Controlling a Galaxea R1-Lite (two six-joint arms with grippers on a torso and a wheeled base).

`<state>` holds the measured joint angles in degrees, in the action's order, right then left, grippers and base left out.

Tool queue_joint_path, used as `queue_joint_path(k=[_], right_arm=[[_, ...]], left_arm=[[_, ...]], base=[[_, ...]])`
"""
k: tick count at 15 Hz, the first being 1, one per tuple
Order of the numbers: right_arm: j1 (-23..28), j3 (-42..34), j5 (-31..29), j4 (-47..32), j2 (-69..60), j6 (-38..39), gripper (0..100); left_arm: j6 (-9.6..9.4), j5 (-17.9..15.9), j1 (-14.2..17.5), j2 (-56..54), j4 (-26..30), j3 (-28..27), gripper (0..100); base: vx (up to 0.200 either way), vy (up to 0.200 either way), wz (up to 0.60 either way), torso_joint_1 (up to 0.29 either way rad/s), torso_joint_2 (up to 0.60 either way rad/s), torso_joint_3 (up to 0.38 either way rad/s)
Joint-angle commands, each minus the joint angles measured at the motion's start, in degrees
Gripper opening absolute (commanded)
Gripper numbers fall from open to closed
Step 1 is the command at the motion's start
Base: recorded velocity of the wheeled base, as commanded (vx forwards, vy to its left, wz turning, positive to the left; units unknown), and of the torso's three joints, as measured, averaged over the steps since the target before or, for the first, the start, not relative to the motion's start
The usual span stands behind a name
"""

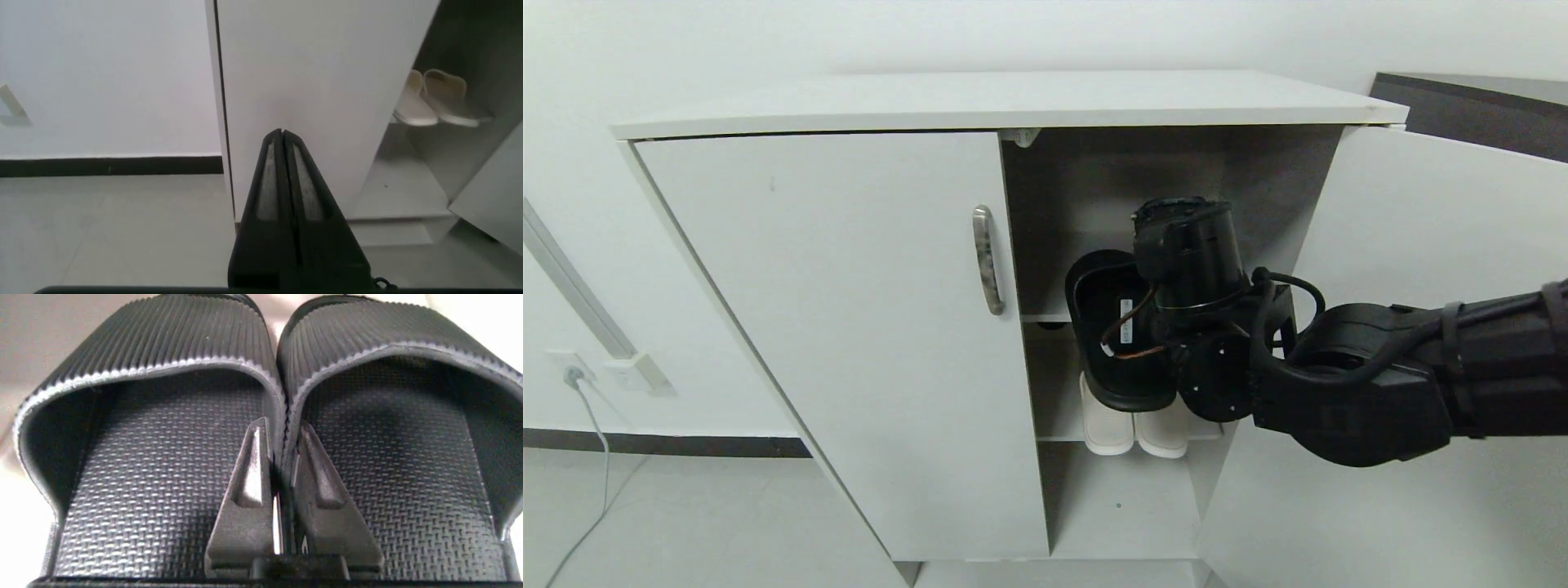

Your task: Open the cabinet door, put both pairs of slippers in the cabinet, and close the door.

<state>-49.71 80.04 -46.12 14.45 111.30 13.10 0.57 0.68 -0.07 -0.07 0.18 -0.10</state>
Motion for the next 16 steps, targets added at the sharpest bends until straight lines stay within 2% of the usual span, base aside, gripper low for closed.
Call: queue_joint_path(k=[1, 11, 16], right_arm=[[0.49, 1.26, 0.06, 1.02, 2.34, -0.01, 0], [4.19, 11.01, 0.94, -0.82, 8.23, -1.33, 0], [5.5, 21.91, 1.03, -7.24, 11.92, -1.24, 0]], left_arm=[[0.04, 0.02, -0.01, 0.07, -0.09, 0.01, 0], [0.13, 0.02, -0.01, 0.07, -0.01, 0.01, 0], [0.13, 0.02, -0.01, 0.07, -0.01, 0.01, 0]], base=[[0.0, 0.0, 0.0, 0.0, 0.0, 0.0], [0.0, 0.0, 0.0, 0.0, 0.0, 0.0], [0.0, 0.0, 0.0, 0.0, 0.0, 0.0]])
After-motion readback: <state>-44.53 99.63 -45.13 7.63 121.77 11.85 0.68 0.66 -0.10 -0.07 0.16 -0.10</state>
